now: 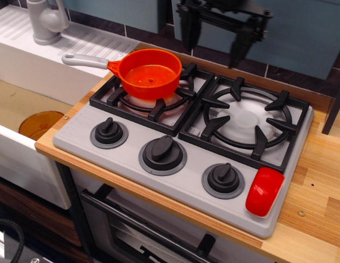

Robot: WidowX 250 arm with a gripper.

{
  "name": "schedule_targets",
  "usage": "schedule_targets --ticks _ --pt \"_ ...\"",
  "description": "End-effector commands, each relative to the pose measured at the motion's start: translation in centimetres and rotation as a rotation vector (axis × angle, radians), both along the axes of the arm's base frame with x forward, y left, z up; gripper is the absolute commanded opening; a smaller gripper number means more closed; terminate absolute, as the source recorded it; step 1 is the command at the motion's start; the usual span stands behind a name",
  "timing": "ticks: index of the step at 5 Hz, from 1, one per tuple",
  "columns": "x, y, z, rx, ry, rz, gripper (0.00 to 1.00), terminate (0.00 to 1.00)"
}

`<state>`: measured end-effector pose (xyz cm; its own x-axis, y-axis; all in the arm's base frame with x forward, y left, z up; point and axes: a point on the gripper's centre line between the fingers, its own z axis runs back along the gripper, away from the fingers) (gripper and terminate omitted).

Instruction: End effector reaching pot or pan

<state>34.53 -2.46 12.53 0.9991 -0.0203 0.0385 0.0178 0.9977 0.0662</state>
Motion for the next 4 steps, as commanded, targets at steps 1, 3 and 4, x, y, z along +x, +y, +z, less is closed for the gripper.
schedule_targets --ticks 1,3,4 --pt "1.8 3.6 1.5 0.019 -0.134 -0.08 1.0 0.0" --pt "2.7 6.3 -1.4 0.023 -0.163 -0.1 1.0 0.0" --pt "2.8 6.4 -3.7 0.0 -0.137 -0.09 1.0 0.0"
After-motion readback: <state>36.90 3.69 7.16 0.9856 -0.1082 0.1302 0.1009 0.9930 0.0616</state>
